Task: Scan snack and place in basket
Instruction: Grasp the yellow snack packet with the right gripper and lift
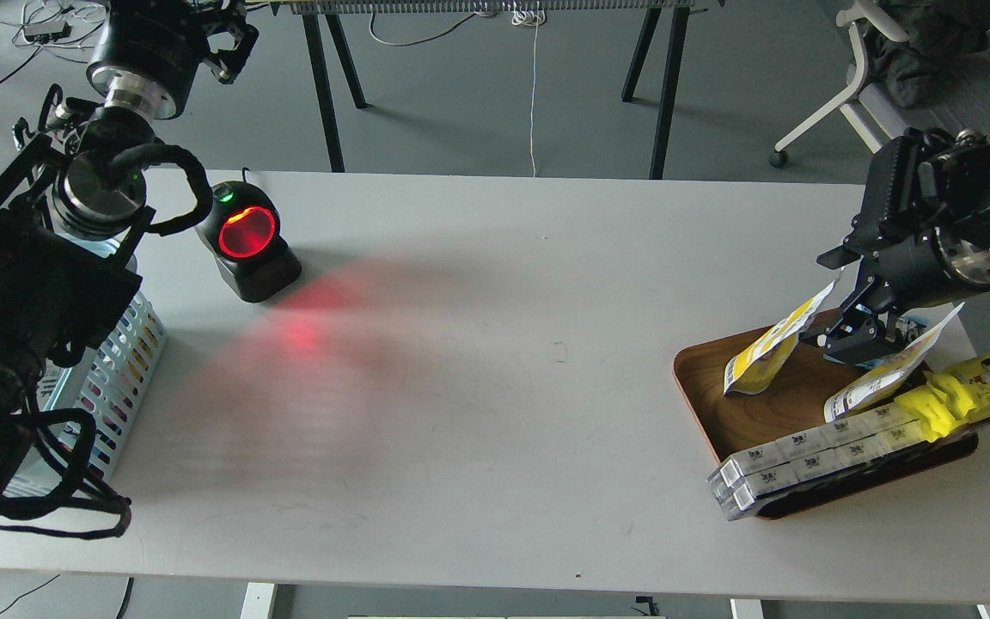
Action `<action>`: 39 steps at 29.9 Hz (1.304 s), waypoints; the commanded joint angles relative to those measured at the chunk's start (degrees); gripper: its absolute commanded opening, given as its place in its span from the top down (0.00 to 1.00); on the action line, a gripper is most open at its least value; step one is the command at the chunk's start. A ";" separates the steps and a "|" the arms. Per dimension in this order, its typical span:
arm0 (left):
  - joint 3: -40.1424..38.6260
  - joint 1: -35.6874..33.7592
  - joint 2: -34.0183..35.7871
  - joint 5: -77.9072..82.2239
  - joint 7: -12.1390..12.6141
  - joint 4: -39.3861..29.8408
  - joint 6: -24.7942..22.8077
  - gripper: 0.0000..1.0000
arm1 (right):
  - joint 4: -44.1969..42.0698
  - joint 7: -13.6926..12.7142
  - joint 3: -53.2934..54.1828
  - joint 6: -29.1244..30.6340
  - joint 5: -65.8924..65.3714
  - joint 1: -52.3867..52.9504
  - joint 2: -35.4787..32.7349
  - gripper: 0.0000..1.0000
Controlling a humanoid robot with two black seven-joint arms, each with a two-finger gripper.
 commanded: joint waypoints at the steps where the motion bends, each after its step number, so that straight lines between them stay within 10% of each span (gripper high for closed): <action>1: 0.00 0.06 -0.18 0.01 0.00 0.01 0.00 0.00 | -0.48 0.00 0.07 -0.10 -0.02 -1.14 0.05 0.10; 10: 0.09 0.15 -0.18 0.01 0.00 0.10 0.00 0.00 | -5.75 0.00 2.09 -2.82 0.33 -6.32 3.82 0.25; 23: 0.00 0.32 0.00 0.01 0.00 0.10 0.18 0.00 | -6.55 0.00 2.09 -2.91 -0.11 -6.59 5.32 0.88; 39: 0.00 0.15 0.62 0.01 0.17 0.10 0.18 0.00 | -6.64 0.00 2.09 -3.70 -0.11 -5.19 4.70 1.00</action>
